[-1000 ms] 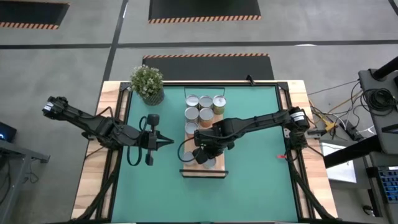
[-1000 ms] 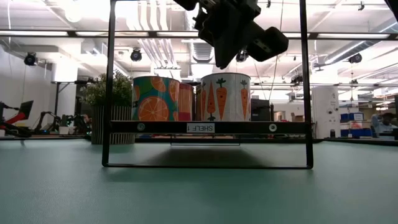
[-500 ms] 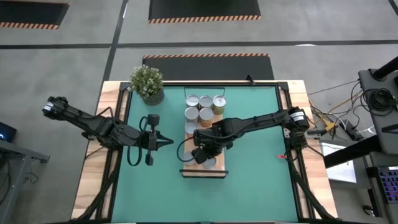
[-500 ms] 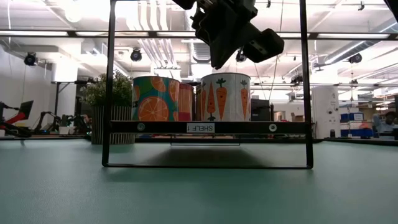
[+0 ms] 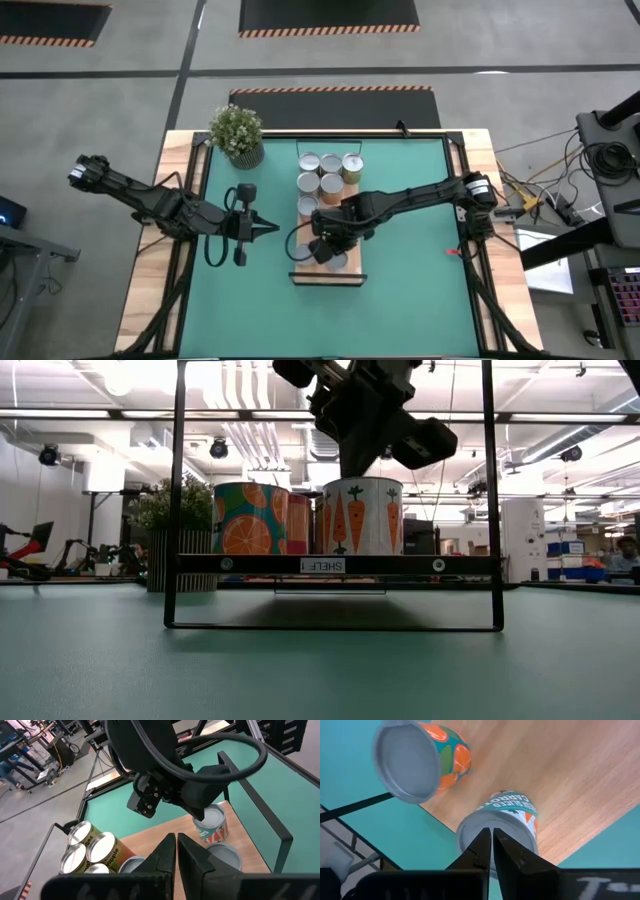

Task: Pick and place cans onto a shelf
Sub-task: Put the canned carrots on the shelf

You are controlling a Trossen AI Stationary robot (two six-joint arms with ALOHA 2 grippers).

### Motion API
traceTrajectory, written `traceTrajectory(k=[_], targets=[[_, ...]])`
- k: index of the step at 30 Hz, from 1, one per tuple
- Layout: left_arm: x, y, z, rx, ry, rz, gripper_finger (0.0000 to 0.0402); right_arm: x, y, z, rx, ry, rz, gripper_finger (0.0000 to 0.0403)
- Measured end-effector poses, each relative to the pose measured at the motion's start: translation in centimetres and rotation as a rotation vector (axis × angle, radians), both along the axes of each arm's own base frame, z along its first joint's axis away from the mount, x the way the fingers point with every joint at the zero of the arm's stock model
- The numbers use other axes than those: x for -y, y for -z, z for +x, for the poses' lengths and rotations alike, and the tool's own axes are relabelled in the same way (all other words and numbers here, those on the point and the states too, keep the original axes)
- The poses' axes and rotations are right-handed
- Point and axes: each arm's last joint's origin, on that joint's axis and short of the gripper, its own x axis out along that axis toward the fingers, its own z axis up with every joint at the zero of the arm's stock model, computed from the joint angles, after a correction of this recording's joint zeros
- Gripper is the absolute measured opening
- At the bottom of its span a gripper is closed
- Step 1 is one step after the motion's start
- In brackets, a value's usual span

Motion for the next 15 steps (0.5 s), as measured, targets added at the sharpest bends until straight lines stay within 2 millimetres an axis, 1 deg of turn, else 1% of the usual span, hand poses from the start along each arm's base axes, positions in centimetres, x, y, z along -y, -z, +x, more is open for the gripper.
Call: traceTrajectory(k=[3, 15], targets=[[0.00, 0.01, 0.00, -0.001, 0.000, 0.000, 0.0000, 0.00, 0.39, -0.09, -0.010, -0.002, 0.004, 0.0009], [0.00, 0.01, -0.01, -0.001, 0.000, 0.001, 0.0000, 0.00, 0.87, -0.11, -0.011, -0.003, 0.004, 0.0009]])
